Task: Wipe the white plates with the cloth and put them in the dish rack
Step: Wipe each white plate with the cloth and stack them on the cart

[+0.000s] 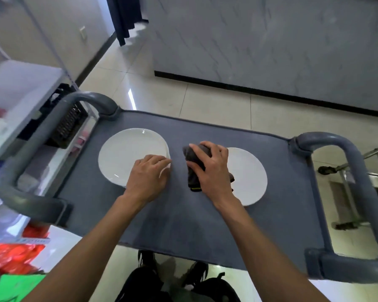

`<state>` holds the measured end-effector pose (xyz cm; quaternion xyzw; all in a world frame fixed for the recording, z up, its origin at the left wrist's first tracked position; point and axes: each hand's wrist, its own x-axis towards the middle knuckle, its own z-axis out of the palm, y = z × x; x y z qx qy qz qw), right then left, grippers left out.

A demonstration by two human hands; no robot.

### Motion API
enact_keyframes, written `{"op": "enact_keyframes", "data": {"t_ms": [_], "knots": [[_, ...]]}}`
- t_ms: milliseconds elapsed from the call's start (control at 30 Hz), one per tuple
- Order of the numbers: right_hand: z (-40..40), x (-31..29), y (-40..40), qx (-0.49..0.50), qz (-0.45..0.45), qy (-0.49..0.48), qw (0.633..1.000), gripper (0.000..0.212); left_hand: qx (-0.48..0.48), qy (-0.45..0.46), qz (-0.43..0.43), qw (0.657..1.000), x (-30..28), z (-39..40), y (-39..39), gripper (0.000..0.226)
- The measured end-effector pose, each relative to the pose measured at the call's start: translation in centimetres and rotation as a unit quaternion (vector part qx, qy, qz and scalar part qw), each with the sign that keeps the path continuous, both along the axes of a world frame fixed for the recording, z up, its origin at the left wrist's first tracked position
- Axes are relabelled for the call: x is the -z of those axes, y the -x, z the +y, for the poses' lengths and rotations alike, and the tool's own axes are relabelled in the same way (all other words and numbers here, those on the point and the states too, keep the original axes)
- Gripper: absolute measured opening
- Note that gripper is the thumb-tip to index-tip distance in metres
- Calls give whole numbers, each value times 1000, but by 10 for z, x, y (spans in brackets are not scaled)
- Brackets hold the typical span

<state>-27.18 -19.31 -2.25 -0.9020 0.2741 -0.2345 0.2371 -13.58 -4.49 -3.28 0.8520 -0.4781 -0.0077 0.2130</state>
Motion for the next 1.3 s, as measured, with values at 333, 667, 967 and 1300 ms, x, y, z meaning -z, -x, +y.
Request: {"op": "enact_keyframes", "data": {"t_ms": [333, 667, 967, 1300], "knots": [[58, -3, -100, -72, 1, -18, 997, 40, -95, 60, 22, 993, 1, 72, -85, 25], [89, 4, -161, -98, 60, -11, 993, 41, -198, -22, 145, 969, 31, 93, -133, 49], [98, 35, -173, -124, 198, 70, 970, 49, -239, 13, 205, 949, 39, 96, -140, 38], [102, 46, -165, -108, 166, 52, 979, 52, -264, 38, 224, 938, 34, 90, -138, 27]]}}
